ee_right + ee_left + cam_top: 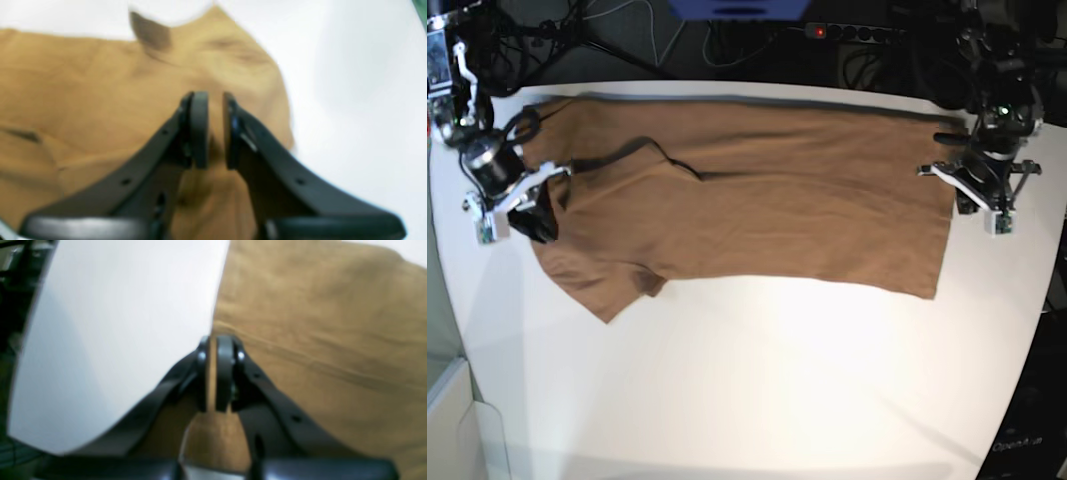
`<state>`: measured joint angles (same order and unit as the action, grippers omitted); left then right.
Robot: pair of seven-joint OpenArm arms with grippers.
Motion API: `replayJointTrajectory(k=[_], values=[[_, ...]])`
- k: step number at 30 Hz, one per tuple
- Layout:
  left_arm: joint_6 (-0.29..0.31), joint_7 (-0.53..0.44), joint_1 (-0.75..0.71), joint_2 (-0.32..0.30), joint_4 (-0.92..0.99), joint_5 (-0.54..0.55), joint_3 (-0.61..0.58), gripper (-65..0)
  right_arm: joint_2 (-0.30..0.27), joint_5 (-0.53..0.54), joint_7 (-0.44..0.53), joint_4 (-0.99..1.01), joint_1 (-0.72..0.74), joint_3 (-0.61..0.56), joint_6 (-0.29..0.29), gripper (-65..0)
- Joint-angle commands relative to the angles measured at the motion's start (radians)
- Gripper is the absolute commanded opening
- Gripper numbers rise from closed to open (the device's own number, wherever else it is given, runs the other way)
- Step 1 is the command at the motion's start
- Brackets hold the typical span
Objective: Fold the T-shirt properly
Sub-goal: 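Move the right gripper to the sleeve corner near the hem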
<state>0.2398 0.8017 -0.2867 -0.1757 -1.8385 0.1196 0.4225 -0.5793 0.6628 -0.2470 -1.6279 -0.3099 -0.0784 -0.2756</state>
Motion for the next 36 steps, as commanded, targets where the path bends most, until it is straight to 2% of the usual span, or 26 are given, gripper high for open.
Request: replayJointTrajectory(k=[1, 4, 8, 11, 14, 20, 22, 25, 31, 36], values=[[-0.006, -0.011, 0.033, -0.014, 0.000, -0.001, 0.003, -61.3, -0.018, 0.008, -0.015, 0.010, 0.062, 0.010, -0.012, -53.0], [-0.006, 0.034, 0.093, -0.029, 0.047, 0.002, 0.005, -61.3, -0.014, 0.008, -0.125, 0.117, 0.239, 0.004, -0.078, -51.9], [-0.006, 0.043, 0.142, -0.028, 0.061, 0.001, 0.005, -61.3, -0.003, 0.007, -0.205, 0.283, 0.435, -0.028, -0.135, -46.9], [-0.006, 0.043, 0.145, -0.025, 0.061, 0.001, 0.005, -61.3, 0.000, 0.007, -0.209, 0.426, 0.545, -0.082, -0.173, -38.2], [-0.006, 0.043, 0.145, -0.023, 0.061, 0.001, 0.005, -61.3, 0.020, 0.007, -0.216, 0.545, 0.645, -0.157, -0.265, -30.8], [-0.006, 0.043, 0.136, -0.026, 0.056, -0.004, 0.005, -61.3, 0.058, 0.007, -0.206, 0.708, 0.734, -0.248, -0.419, -29.3], [-0.006, 0.043, 0.136, -0.028, 0.059, -0.007, 0.005, -61.3, 0.063, 0.007, -0.205, 0.742, 0.754, -0.249, -0.423, -29.3], [-0.006, 0.043, 0.131, -0.028, 0.053, -0.007, 0.005, -61.3, 0.064, 0.007, -0.148, 0.791, 0.771, -0.268, -0.423, -29.2], [-0.006, 0.043, 0.106, -0.028, 0.049, -0.007, 0.005, -61.3, 0.063, 0.005, -0.042, 0.970, 0.866, -0.407, -0.423, -29.0], [-0.006, 0.043, 0.099, -0.026, 0.047, -0.007, 0.005, -61.3, 0.091, 0.005, 0.047, 1.078, 0.908, -0.485, -0.423, -29.0]])
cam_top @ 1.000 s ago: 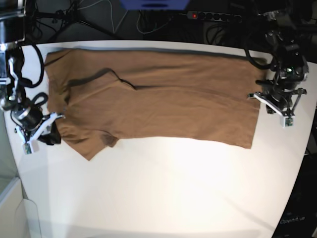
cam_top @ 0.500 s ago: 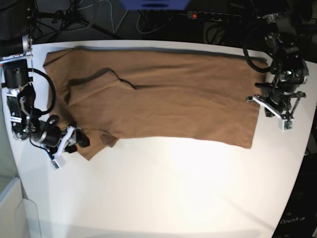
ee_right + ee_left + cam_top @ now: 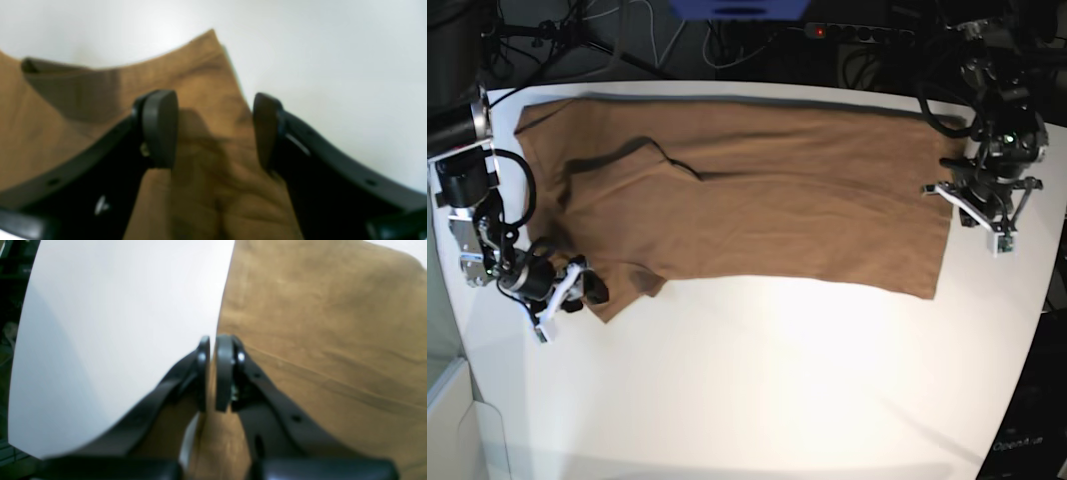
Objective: Fold the T-shirt properly
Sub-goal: 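Move the right gripper to the sleeve corner near the hem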
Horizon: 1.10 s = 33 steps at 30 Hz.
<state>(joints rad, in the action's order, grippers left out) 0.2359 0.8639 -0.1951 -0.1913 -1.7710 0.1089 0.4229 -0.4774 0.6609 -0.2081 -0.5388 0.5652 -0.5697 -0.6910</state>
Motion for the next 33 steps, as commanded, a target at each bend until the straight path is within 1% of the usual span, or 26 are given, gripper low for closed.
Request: replayJointTrajectory(k=[1, 5, 10, 17, 19, 21, 23, 25, 28, 31, 33], values=[[-0.002, -0.019, 0.007, -0.010, -0.020, 0.004, 0.004, -61.3, -0.010, 0.007, 0.014, 0.004, 0.043, -0.009, -0.007, -29.0], [-0.002, -0.019, 0.006, -0.010, -0.017, 0.004, 0.004, -61.3, -0.011, 0.009, 0.020, 0.012, 0.066, -0.040, -0.007, -29.0], [-0.002, -0.019, 0.001, -0.007, -0.016, 0.004, 0.004, -61.3, -0.014, 0.009, 0.032, 0.019, 0.077, -0.042, -0.007, -29.0], [-0.002, -0.019, 0.001, -0.007, -0.019, 0.004, 0.004, -61.3, 0.003, 0.009, 0.032, 0.019, 0.059, -0.040, -0.007, -29.9], [-0.002, -0.019, 0.003, -0.007, -0.019, 0.004, 0.004, -61.3, 0.003, 0.009, 0.032, 0.019, 0.052, -0.040, -0.007, -33.4], [-0.002, -0.019, 0.003, -0.006, -0.019, 0.004, 0.004, -61.3, 0.003, 0.009, 0.032, 0.019, 0.049, -0.040, -0.007, -41.5], [-0.002, -0.019, 0.009, -0.004, -0.016, 0.004, 0.004, -61.3, 0.004, 0.009, 0.032, 0.019, 0.048, -0.040, -0.007, -51.5], [-0.002, -0.019, 0.010, -0.004, -0.014, 0.004, 0.004, -61.3, 0.004, 0.009, 0.032, 0.019, 0.048, -0.040, -0.007, -58.6], [-0.002, -0.019, 0.012, -0.004, -0.019, 0.005, 0.004, -61.3, 0.004, 0.009, 0.031, 0.019, 0.048, -0.040, -0.007, -62.7], [-0.007, -0.021, 0.042, -0.007, -0.019, 0.008, 0.009, -61.3, 0.001, 0.009, 0.031, 0.019, 0.048, -0.040, -0.007, -63.0], [-0.003, -0.021, 0.081, -0.006, -0.007, 0.012, 0.052, -61.3, 0.001, 0.009, 0.031, 0.019, 0.048, -0.040, -0.007, -63.0]])
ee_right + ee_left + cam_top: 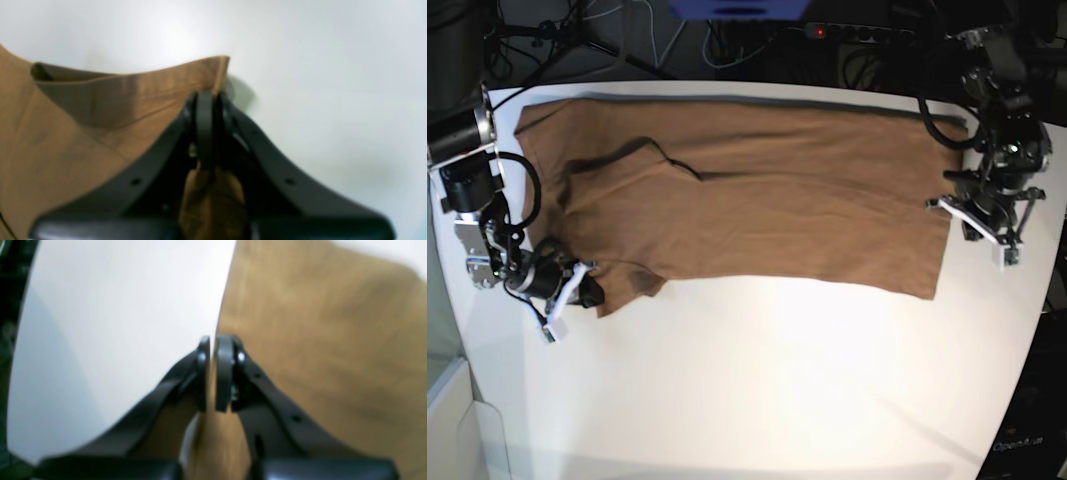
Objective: Fold the T-shirt properly
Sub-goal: 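Move the right gripper to the sleeve corner near the hem, then lower the left gripper to the hem corner and grasp it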
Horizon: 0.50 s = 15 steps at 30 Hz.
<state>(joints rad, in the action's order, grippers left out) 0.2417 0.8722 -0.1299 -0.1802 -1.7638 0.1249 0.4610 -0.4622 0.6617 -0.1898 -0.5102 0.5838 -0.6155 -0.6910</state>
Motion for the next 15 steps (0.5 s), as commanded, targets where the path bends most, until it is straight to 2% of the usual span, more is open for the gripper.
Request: replayJointTrajectory(k=[1, 2, 4, 7, 8, 10, 12, 15], values=[[-0.009, -0.029, 0.036, -0.015, -0.014, -0.004, 0.034, -61.1, -0.014, 0.008, 0.013, -0.009, 0.028, 0.006, -0.007, -63.0], [-0.008, -0.029, 0.052, -0.014, -0.014, -0.004, 0.048, -61.0, -0.014, 0.008, 0.013, -0.009, 0.028, 0.006, -0.007, -63.0], [-0.008, -0.031, 0.083, -0.015, -0.014, -0.003, 0.051, -56.8, -0.014, 0.008, 0.014, -0.011, 0.015, 0.006, -0.007, -63.0], [-0.006, -0.037, 0.144, -0.022, 0.037, -0.003, 0.051, -42.7, -0.014, 0.008, 0.014, -0.011, 0.011, 0.004, -0.007, -63.0], [0.008, -0.038, 0.167, -0.023, 0.068, -0.003, 0.051, -37.3, -0.014, 0.008, 0.014, -0.011, 0.011, 0.004, -0.007, -63.0], [0.080, -0.038, 0.206, -0.023, 0.124, -0.003, 0.055, -30.7, -0.014, 0.008, 0.014, -0.011, 0.011, 0.004, -0.007, -63.0], [0.147, -0.048, 0.241, -0.023, 0.170, -0.006, 0.058, -29.8, -0.014, 0.008, 0.014, -0.011, 0.011, 0.004, -0.007, -63.0], [0.195, -0.055, 0.279, -0.023, 0.249, -0.012, 0.054, -29.7, -0.014, 0.008, 0.014, -0.011, 0.011, 0.004, -0.007, -63.0]])
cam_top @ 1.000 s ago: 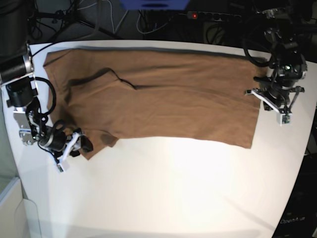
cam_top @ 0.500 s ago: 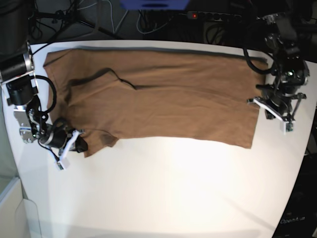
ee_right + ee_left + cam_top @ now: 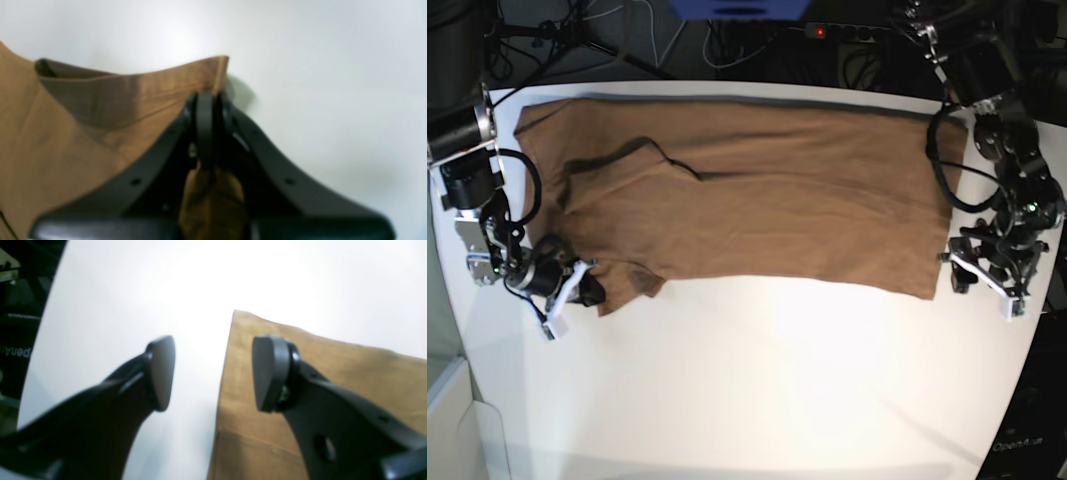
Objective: Fold the T-shirt properly
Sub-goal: 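Lower the left gripper to the hem corner and grasp it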
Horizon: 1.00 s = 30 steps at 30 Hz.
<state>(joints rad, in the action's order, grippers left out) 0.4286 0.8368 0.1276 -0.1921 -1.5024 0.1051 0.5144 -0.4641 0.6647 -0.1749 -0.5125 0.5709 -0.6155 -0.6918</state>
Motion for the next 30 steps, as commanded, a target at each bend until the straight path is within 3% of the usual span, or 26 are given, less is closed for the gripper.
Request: replayJointTrajectory(k=[1, 16, 21, 30], values=[[0.009, -0.023, 0.034, -0.011, 0.013, 0.008, -0.001, -29.7, -0.012, 0.005, -0.001, -0.008, 0.024, 0.004, -0.006, -63.0], [0.008, -0.270, 0.146, -0.031, 0.441, 0.006, -0.004, -29.5, -0.014, 0.005, -0.001, -0.008, 0.025, 0.004, -0.006, -63.0], [0.008, -0.290, 0.174, -0.043, 0.517, 0.006, -0.007, -29.4, -0.014, 0.005, -0.002, -0.008, 0.027, 0.004, -0.006, -63.0], [0.008, -0.311, 0.203, -0.040, 0.570, 0.006, -0.115, -29.6, -0.014, 0.005, -0.004, -0.008, 0.030, 0.004, -0.006, -63.0]])
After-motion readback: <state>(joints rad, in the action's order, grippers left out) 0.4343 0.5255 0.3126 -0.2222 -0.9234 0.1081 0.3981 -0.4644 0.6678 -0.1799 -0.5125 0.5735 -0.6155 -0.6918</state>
